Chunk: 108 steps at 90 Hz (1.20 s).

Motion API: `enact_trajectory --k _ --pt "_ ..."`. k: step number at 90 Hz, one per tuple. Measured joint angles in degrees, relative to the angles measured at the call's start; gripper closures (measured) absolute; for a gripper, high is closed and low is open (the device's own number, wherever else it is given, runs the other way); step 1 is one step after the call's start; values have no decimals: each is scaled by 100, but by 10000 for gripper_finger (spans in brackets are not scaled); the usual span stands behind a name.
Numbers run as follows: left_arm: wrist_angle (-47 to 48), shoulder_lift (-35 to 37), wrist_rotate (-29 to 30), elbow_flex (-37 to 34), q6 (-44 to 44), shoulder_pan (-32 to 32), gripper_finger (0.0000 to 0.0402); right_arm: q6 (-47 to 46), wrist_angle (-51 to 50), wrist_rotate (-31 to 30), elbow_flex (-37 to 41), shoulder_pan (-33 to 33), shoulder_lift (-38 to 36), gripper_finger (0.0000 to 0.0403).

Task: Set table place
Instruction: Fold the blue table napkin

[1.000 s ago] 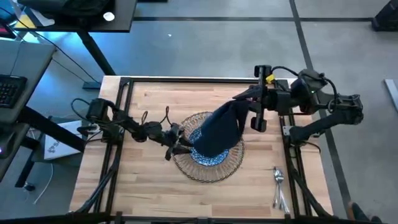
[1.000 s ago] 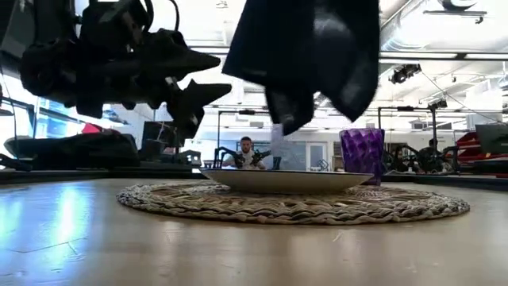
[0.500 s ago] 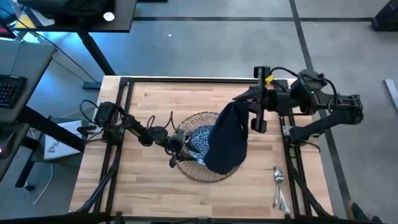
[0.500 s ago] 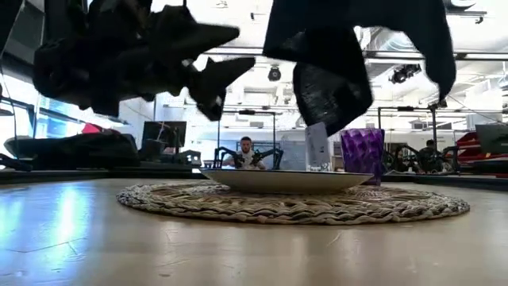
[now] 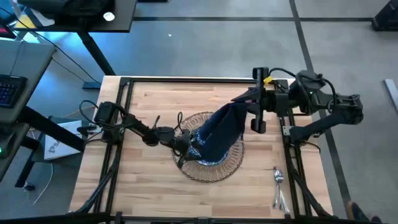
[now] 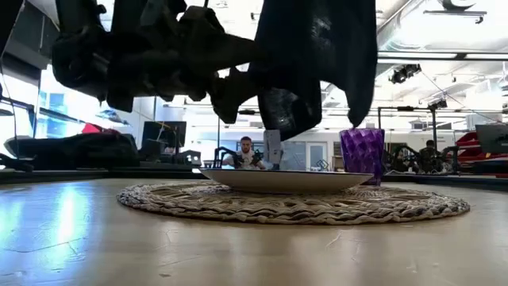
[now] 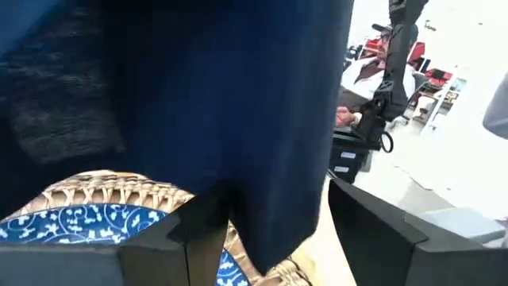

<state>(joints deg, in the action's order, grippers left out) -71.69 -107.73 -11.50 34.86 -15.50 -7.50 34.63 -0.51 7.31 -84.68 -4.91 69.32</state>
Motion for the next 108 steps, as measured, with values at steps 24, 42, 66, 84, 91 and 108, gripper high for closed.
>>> enact_trajectory --k 24,42,66,84,91,108 --pt "121 7 399 2 -19 156 206 -30 -58 -2 0 0 2 403" --pt "611 7 499 290 251 -2 237 4 -58 -5 0 0 2 403" --pt "663 7 565 474 288 -84 355 -13 -205 -165 0 0 2 403" --pt "1260 334 364 397 -73 -100 397 20 -468 -589 0 -2 2 403" --pt "1807 790 388 286 -73 -150 400 30 -659 -790 0 -2 2 403" --pt "4080 2607 855 90 205 -235 401 16 -1304 -1474 0 4 2 403"
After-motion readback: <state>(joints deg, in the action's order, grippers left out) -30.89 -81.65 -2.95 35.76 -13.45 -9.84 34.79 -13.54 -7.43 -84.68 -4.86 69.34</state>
